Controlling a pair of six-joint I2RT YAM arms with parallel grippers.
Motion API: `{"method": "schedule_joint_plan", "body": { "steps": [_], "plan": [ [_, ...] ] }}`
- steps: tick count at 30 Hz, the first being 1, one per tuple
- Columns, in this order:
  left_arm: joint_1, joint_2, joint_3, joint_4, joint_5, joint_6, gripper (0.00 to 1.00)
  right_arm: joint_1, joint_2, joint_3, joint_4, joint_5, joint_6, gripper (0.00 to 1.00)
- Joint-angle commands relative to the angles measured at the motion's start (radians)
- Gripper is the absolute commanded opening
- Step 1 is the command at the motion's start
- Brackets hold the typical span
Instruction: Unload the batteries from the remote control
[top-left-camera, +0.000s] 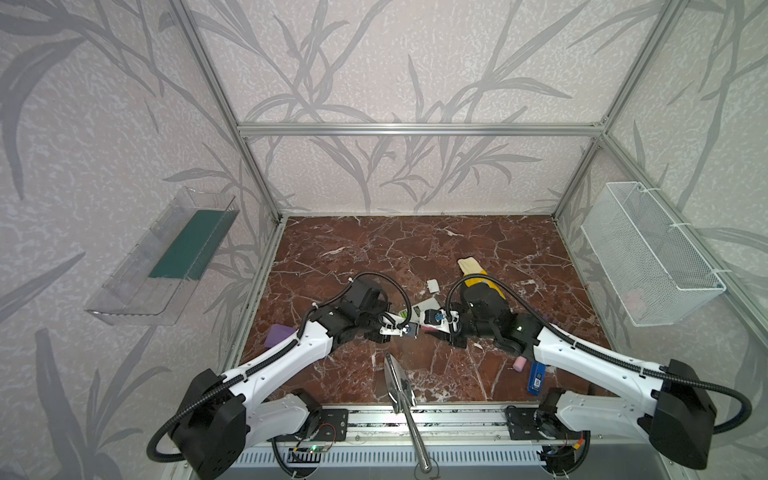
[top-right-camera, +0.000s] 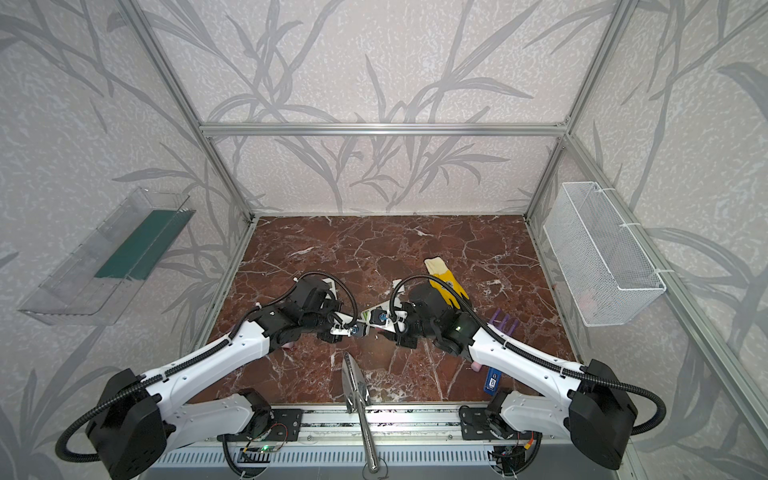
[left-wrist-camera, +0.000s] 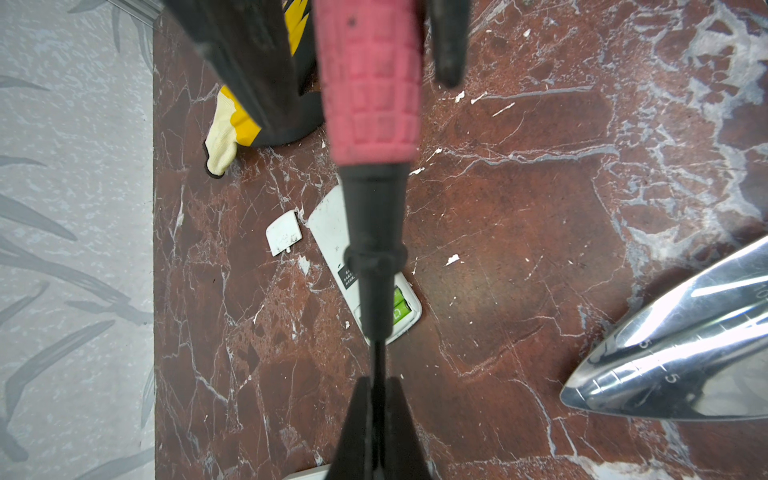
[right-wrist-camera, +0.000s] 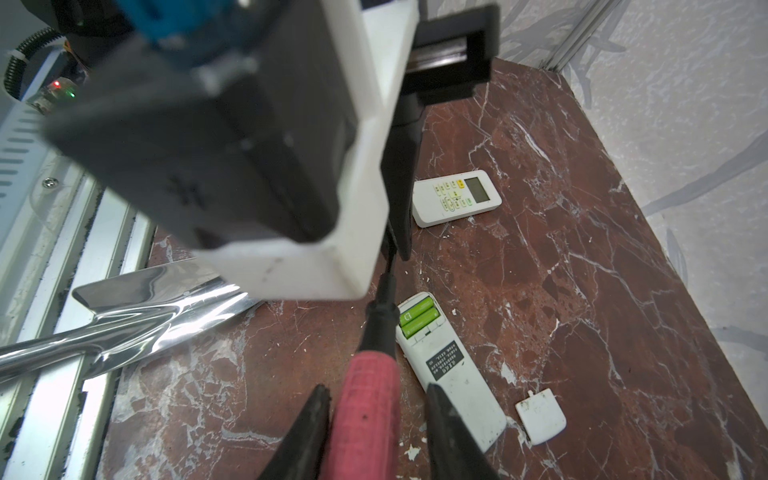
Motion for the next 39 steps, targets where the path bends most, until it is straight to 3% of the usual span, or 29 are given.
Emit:
{"method": "schedule_joint_plan", "body": {
  "steps": [1,7,11,15,16,17,20,24,29,34,39],
  "plan": [
    [0.005,-0.018,0.021,-0.009,0.03,0.0,0.0,0.005,0.003,0.033,0.021,-0.02,0.009,0.28],
    [0.008,-0.019,0.013,0.008,0.032,-0.006,0.0,0.004,0.002,0.034,0.012,-0.026,0.009,0.12],
    [0.009,-0.032,-0.037,0.108,0.003,-0.049,0.03,0.005,-0.005,0.022,0.012,-0.012,0.012,0.03],
    [0.024,-0.054,-0.087,0.235,-0.074,-0.155,0.38,0.005,-0.031,-0.018,0.042,0.047,0.033,0.0],
    [0.037,-0.056,-0.088,0.249,-0.09,-0.189,0.63,0.005,-0.038,-0.029,0.049,0.067,0.04,0.0],
    [0.051,-0.057,-0.086,0.261,-0.1,-0.224,0.98,0.005,-0.044,-0.039,0.054,0.082,0.049,0.0],
    [0.106,-0.057,-0.067,0.314,-0.143,-0.398,0.99,0.005,-0.061,-0.06,0.058,0.128,0.07,0.0],
    [0.156,-0.016,0.025,0.32,-0.283,-0.687,0.99,0.005,-0.07,-0.073,0.053,0.16,0.116,0.0],
    [0.165,0.062,0.119,0.215,-0.229,-0.773,0.99,0.005,-0.071,-0.048,-0.012,0.209,0.213,0.0],
    [0.165,0.141,0.149,0.238,-0.164,-0.898,0.98,0.005,-0.075,-0.002,-0.147,0.292,0.381,0.0],
    [0.166,0.274,0.261,0.091,-0.167,-0.989,0.94,0.007,-0.1,0.004,-0.238,0.331,0.525,0.0]
  ]
}}
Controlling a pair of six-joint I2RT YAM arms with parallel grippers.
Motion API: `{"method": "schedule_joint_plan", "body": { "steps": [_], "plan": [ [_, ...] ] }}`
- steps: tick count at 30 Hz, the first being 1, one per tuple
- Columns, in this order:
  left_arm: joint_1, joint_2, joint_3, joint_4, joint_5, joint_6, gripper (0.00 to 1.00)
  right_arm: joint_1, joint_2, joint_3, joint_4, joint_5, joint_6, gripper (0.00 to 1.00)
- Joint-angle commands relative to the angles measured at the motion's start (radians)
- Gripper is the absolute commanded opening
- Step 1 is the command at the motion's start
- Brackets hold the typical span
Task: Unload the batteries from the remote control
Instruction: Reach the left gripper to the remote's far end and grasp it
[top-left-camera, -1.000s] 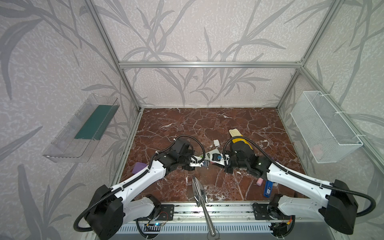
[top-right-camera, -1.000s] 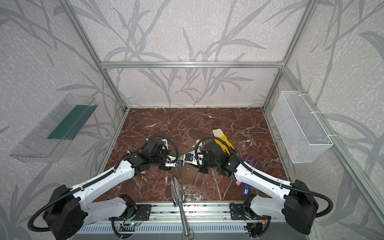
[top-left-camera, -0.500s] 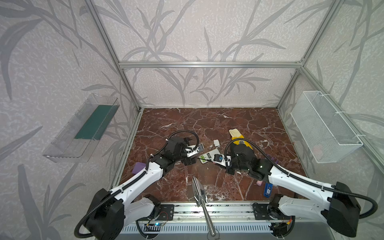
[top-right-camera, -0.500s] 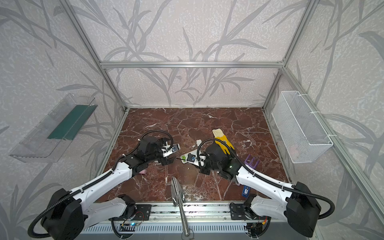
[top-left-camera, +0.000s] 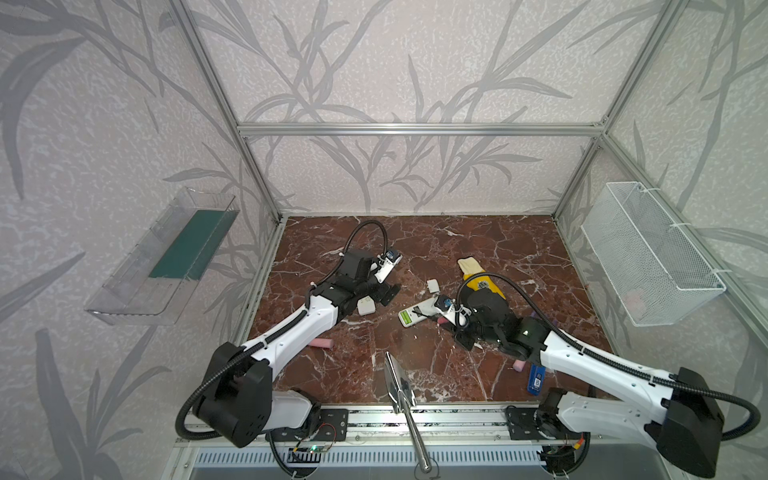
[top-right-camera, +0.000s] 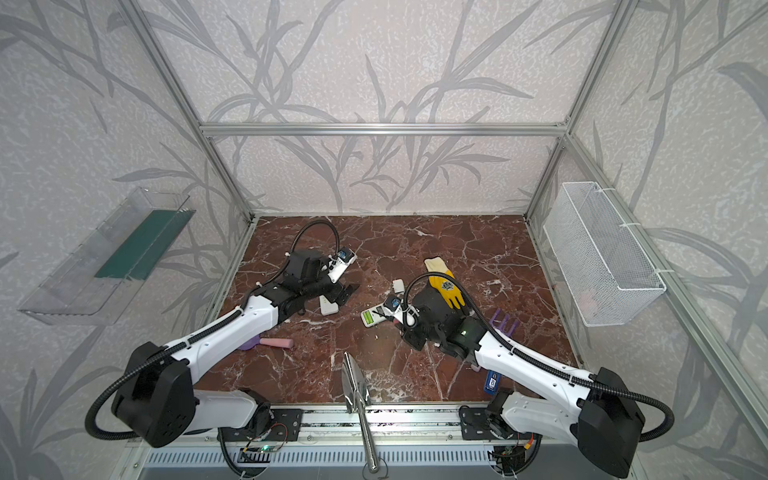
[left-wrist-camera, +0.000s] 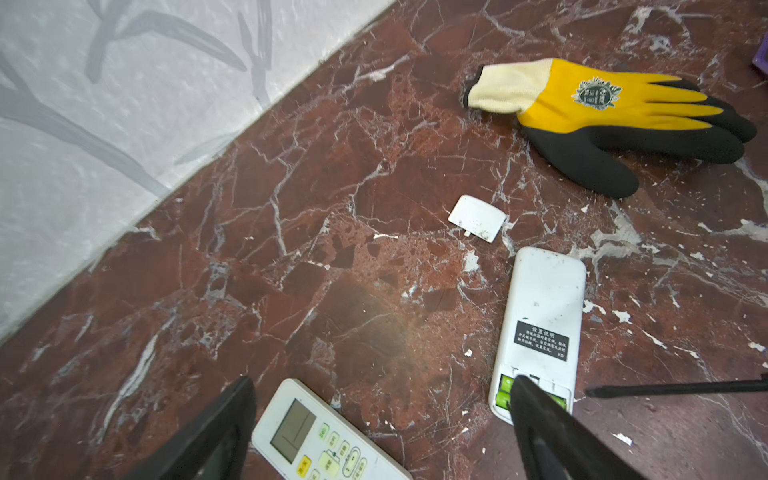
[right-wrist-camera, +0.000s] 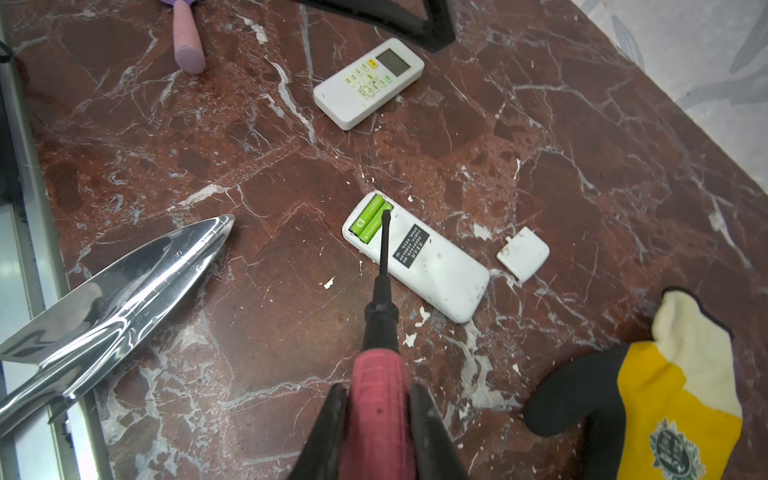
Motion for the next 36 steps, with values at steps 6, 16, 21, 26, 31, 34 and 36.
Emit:
{"method": "schedule_joint_plan", "body": {
  "steps": [6,16,21,26,31,34,36],
  "plan": [
    [-0.013,0.259,0.22,-0.281,0.053,-0.2,0.87,0.019,-0.055,0.013,-0.126,0.056,0.209,0.0],
    [-0.097,0.406,0.291,-0.366,0.018,-0.383,0.81,0.039,-0.026,0.034,-0.118,0.055,0.225,0.0],
    [-0.121,0.43,0.297,-0.374,0.037,-0.469,0.77,0.045,-0.001,0.042,-0.108,0.034,0.219,0.0],
    [-0.154,0.451,0.315,-0.366,0.052,-0.449,0.78,0.049,0.005,0.039,-0.101,0.016,0.213,0.0],
    [-0.192,0.513,0.428,-0.454,0.01,-0.366,0.8,0.051,0.003,0.04,-0.102,0.008,0.207,0.0],
    [-0.216,0.559,0.502,-0.506,-0.014,-0.321,0.81,0.056,0.001,0.041,-0.101,0.006,0.205,0.0],
    [-0.232,0.597,0.553,-0.546,-0.029,-0.291,0.81,0.056,-0.002,0.041,-0.103,0.008,0.203,0.0]
  ]
}}
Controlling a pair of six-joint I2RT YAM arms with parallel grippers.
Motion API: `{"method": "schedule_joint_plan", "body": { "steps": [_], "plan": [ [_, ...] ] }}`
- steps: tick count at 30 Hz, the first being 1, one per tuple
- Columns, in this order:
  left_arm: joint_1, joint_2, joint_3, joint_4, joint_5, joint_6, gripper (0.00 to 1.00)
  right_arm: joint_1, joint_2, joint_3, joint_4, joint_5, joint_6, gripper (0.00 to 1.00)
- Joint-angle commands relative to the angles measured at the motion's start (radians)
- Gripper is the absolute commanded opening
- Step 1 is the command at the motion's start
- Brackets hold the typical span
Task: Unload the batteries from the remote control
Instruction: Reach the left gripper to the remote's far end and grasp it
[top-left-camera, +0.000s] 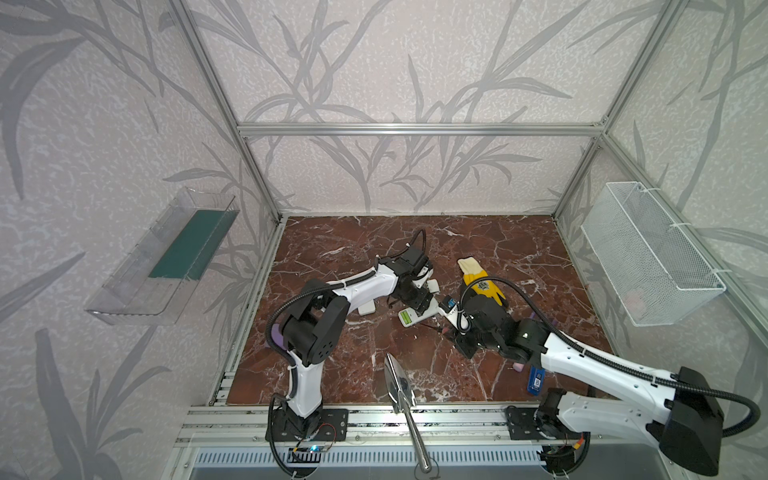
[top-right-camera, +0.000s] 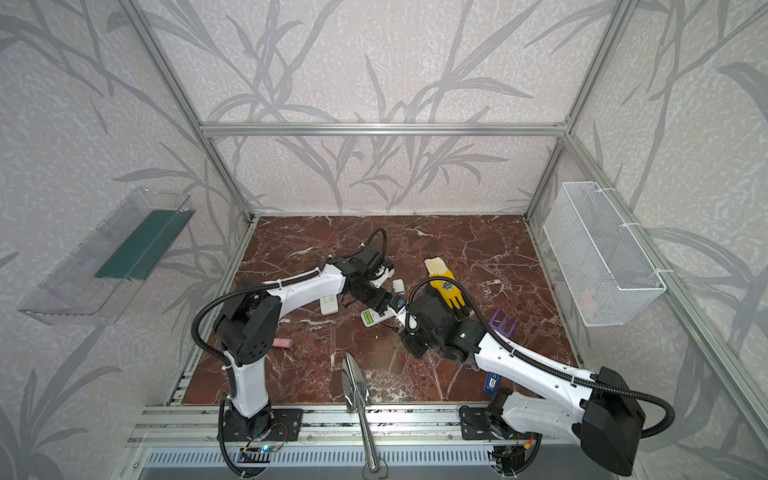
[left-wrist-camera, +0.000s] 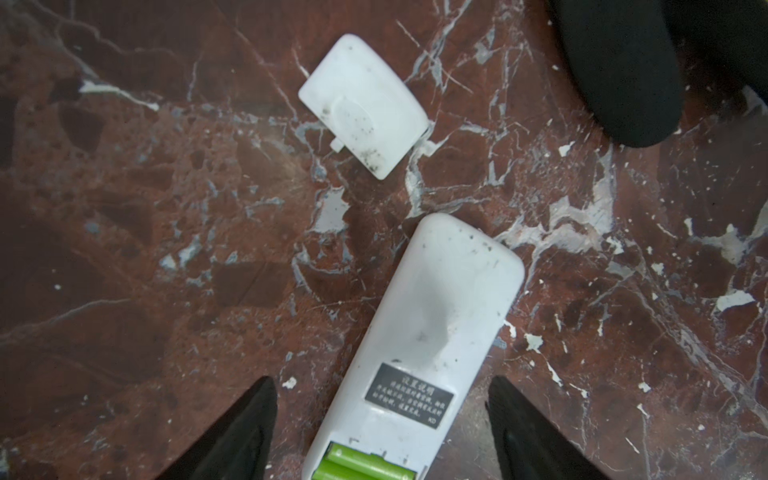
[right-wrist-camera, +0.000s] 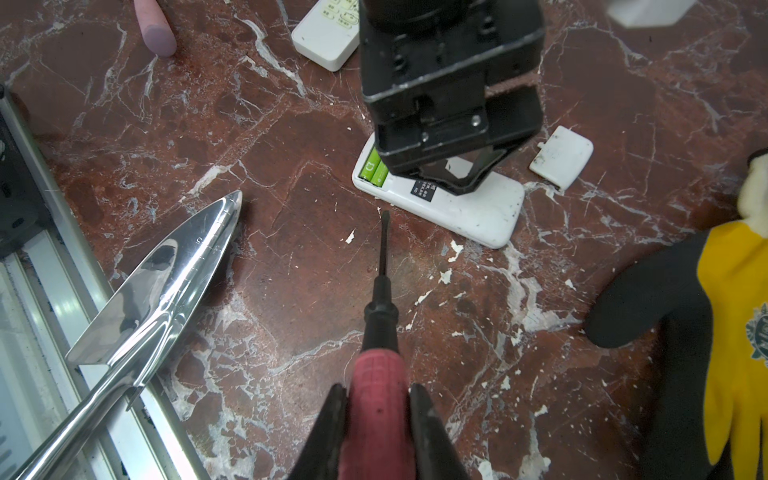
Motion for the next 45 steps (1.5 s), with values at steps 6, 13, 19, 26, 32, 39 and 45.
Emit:
{"method": "schedule_joint_plan", "body": {
  "steps": [6,13,19,26,32,39,45],
  "plan": [
    [-0.065,0.133,0.18,-0.188,-0.089,0.133,0.83,0.013,-0.024,0.029,-0.013,-0.014,-0.015,0.0],
    [-0.117,0.205,0.26,-0.256,-0.113,0.206,0.84,0.016,-0.039,0.018,-0.01,-0.02,-0.018,0.0],
    [-0.124,0.265,0.318,-0.311,-0.139,0.196,0.79,0.019,-0.039,0.015,-0.013,-0.01,-0.019,0.0],
    [-0.127,0.283,0.329,-0.332,-0.144,0.11,0.62,0.022,-0.046,0.01,-0.016,-0.006,-0.02,0.0],
    [-0.126,0.291,0.35,-0.375,-0.133,-0.022,0.43,0.033,-0.023,0.018,-0.021,-0.006,-0.032,0.0],
    [-0.128,0.299,0.344,-0.395,-0.163,-0.14,0.33,0.083,0.054,0.051,-0.05,0.057,-0.069,0.0],
    [-0.132,0.315,0.34,-0.421,-0.218,-0.214,0.27,0.101,0.088,0.083,-0.055,0.088,-0.071,0.0]
  ]
}}
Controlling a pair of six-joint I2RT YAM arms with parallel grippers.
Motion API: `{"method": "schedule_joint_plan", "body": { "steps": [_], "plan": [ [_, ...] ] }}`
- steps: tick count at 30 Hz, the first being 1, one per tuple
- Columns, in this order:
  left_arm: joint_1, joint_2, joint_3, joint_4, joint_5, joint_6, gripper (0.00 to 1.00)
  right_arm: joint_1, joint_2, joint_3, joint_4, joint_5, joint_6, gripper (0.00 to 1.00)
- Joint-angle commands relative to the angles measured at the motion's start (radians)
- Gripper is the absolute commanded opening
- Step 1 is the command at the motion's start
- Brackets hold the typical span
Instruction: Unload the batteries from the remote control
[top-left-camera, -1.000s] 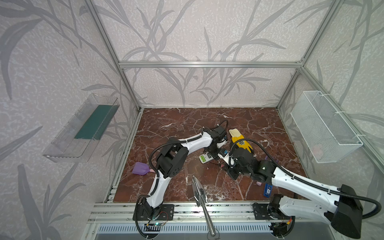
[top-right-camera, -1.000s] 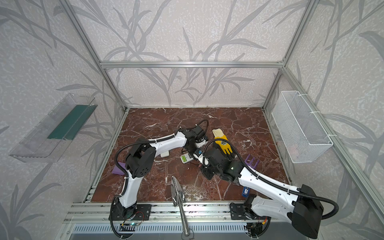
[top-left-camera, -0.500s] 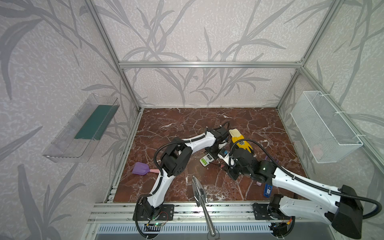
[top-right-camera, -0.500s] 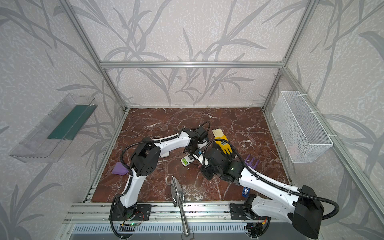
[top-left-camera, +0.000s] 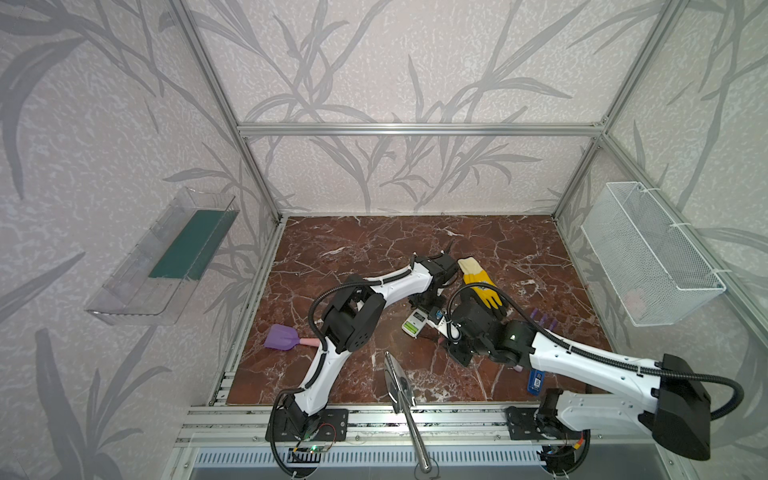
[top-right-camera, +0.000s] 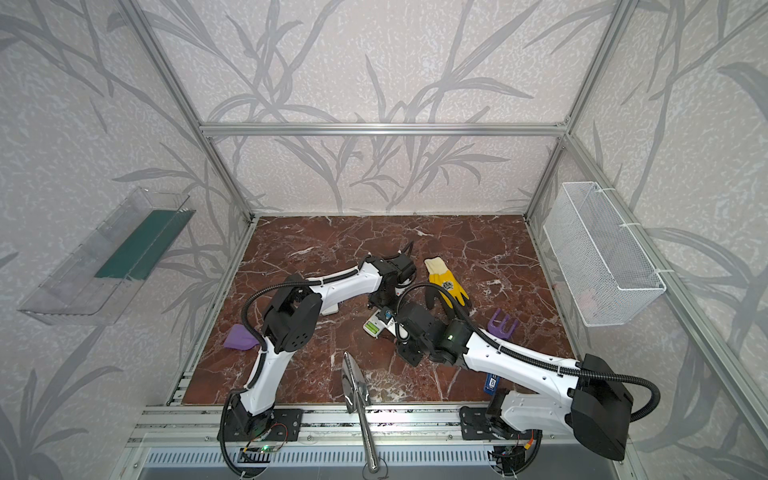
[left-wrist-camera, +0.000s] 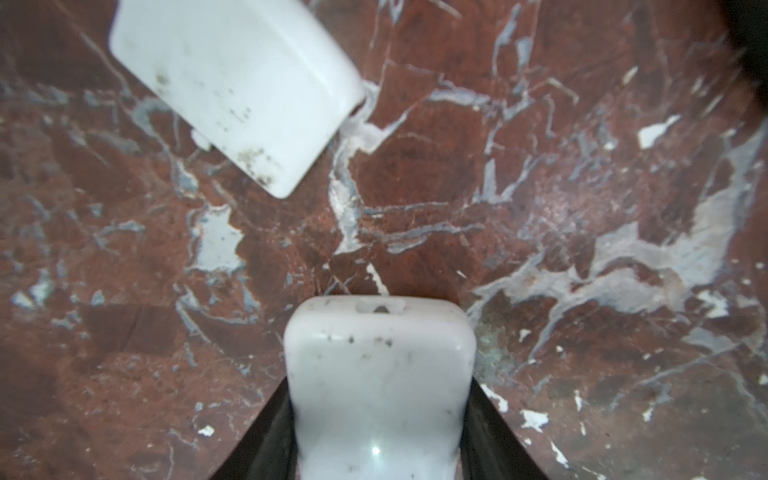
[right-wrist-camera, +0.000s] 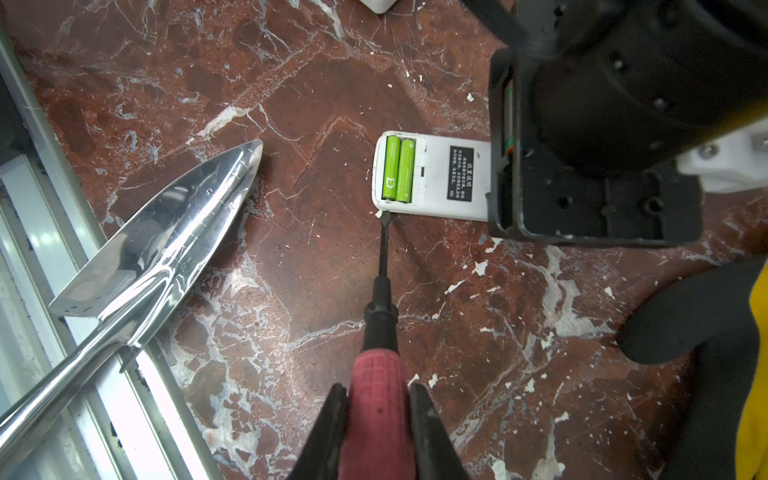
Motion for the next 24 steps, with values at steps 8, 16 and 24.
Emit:
{"method": "schedule_joint_plan", "body": {
  "steps": [8,16,24],
  "plan": [
    [-0.013,0.046,-0.012,-0.087,-0.095,-0.118,0.23,0.009,-0.037,0.065,-0.046,0.015,-0.014,0.0],
    [-0.017,0.05,-0.007,-0.089,-0.11,-0.126,0.21,0.009,-0.034,0.075,-0.063,0.029,-0.018,0.0],
    [-0.018,0.053,0.002,-0.103,-0.152,-0.125,0.21,0.008,0.012,0.096,-0.095,0.035,-0.023,0.0]
  ]
}}
